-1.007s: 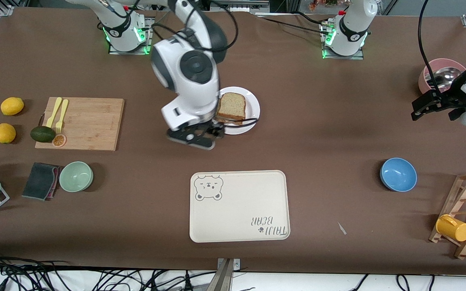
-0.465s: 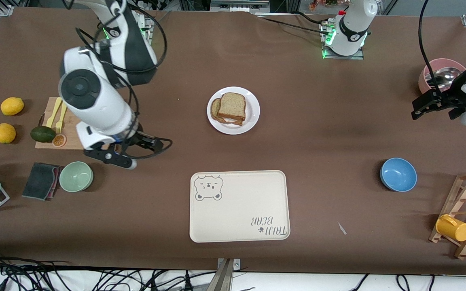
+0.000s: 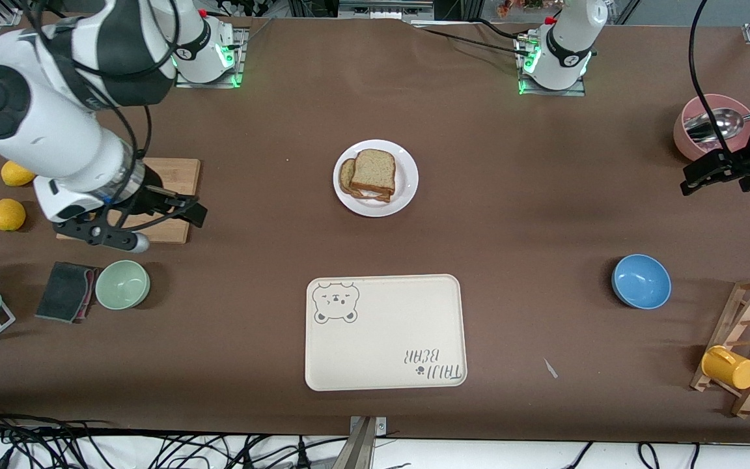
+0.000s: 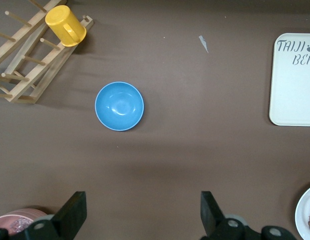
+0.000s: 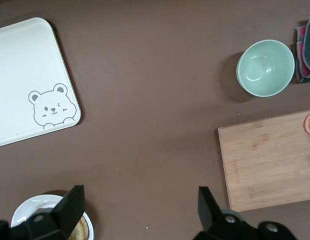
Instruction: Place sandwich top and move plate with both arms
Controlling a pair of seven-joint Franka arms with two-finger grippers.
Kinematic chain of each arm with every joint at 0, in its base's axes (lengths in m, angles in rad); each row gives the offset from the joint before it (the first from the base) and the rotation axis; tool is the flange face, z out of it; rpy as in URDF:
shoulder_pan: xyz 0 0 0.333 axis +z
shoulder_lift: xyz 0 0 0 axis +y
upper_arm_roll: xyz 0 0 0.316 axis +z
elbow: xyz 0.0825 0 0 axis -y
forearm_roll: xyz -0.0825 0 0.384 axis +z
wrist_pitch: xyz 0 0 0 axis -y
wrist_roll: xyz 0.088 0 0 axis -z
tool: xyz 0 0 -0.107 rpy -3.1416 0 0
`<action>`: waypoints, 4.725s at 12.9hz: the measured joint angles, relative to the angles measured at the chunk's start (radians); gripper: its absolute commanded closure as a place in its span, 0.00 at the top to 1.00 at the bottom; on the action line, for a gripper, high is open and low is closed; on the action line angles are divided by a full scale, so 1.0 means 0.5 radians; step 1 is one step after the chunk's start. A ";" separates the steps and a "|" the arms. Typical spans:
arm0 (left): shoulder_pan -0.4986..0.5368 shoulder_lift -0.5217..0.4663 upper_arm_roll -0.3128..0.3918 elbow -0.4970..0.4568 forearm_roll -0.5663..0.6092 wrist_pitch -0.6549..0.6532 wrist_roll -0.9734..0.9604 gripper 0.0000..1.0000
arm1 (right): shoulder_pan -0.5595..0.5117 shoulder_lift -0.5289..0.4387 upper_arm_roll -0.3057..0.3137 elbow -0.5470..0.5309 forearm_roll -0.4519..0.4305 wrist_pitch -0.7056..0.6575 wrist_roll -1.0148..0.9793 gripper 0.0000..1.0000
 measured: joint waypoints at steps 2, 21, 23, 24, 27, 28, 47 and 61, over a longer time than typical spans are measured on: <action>0.011 0.000 -0.001 0.000 0.000 -0.002 -0.004 1.00 | -0.240 -0.034 0.201 -0.012 -0.001 -0.046 -0.087 1.00; -0.014 0.347 -0.076 -0.299 -0.709 0.335 -0.104 1.00 | -1.323 -0.559 0.980 -0.338 -0.274 -0.282 -0.465 1.00; -0.033 0.345 -0.146 -0.497 -0.783 0.615 -0.104 1.00 | -1.323 -0.559 0.985 -0.339 -0.311 -0.281 -0.484 1.00; -0.038 0.343 -0.185 -0.596 -0.824 0.752 -0.104 1.00 | -1.323 -0.559 0.986 -0.339 -0.328 -0.278 -0.518 1.00; -0.042 0.337 -0.291 -0.845 -1.029 1.089 -0.093 1.00 | -1.323 -0.559 0.986 -0.339 -0.364 -0.232 -0.584 1.00; -0.046 0.337 -0.313 -0.896 -1.149 1.146 -0.051 1.00 | -1.323 -0.559 0.986 -0.339 -0.384 -0.212 -0.593 1.00; -0.329 0.567 -0.509 -1.519 -2.963 1.463 1.498 0.99 | -1.326 -0.609 1.007 -0.338 -0.400 -0.143 -0.601 1.00; -0.417 0.836 -0.787 -1.530 -3.478 1.712 1.924 0.91 | -1.319 -0.593 1.021 -0.366 -0.405 -0.111 -0.601 1.00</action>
